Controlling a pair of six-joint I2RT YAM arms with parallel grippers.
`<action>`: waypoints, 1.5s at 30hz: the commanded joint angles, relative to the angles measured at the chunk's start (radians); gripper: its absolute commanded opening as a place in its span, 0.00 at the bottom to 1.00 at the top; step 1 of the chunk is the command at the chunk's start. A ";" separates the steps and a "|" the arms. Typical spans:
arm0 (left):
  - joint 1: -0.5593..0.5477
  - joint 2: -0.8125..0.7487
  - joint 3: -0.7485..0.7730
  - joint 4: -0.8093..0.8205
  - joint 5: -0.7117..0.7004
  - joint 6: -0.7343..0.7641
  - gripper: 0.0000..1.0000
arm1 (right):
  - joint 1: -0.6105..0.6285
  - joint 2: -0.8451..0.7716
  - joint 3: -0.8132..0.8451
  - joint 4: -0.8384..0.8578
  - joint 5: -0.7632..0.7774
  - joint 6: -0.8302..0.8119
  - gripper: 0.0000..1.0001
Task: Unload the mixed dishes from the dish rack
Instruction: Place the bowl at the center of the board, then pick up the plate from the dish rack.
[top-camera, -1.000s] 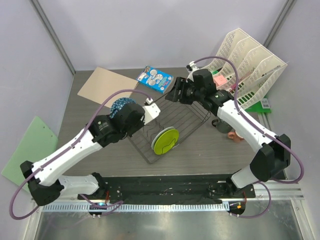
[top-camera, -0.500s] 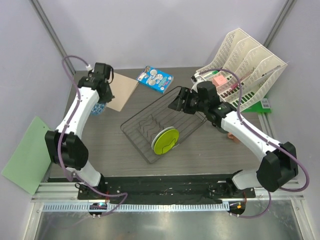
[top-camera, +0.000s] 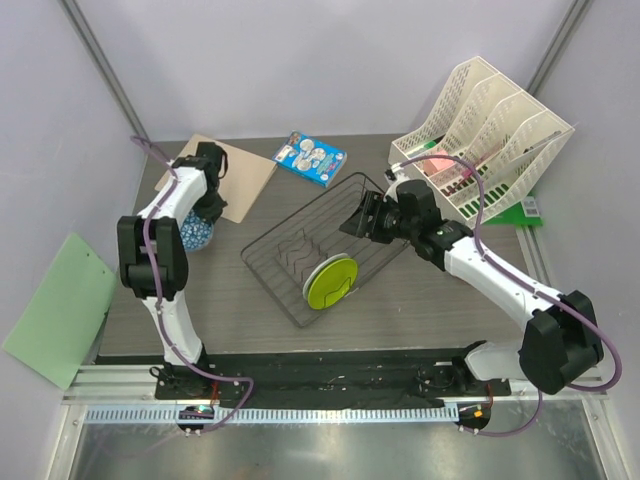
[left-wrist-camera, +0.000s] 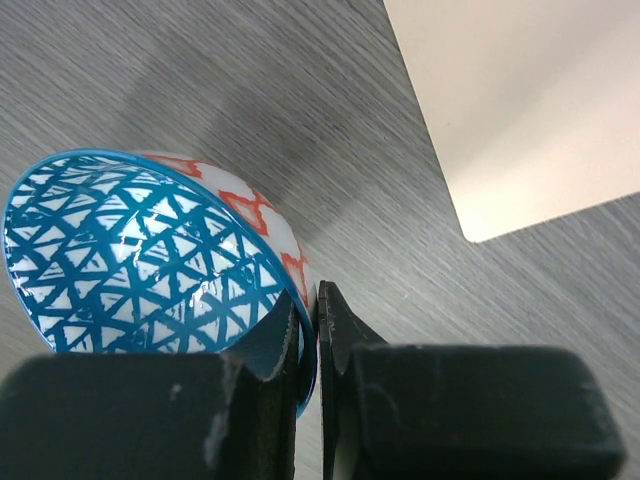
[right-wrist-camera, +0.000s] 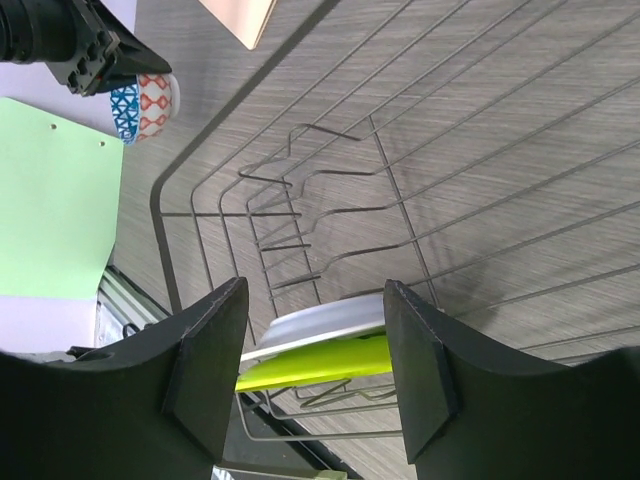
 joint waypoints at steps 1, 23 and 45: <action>0.059 -0.003 -0.024 0.067 -0.050 -0.040 0.00 | -0.001 -0.046 -0.033 0.064 -0.015 0.009 0.62; 0.105 -0.182 -0.071 0.073 -0.039 -0.008 1.00 | 0.001 -0.017 -0.078 0.105 -0.016 0.022 0.64; -0.702 -0.866 -0.539 0.747 0.106 0.475 0.99 | 0.001 -0.179 -0.168 0.156 0.201 -0.022 0.64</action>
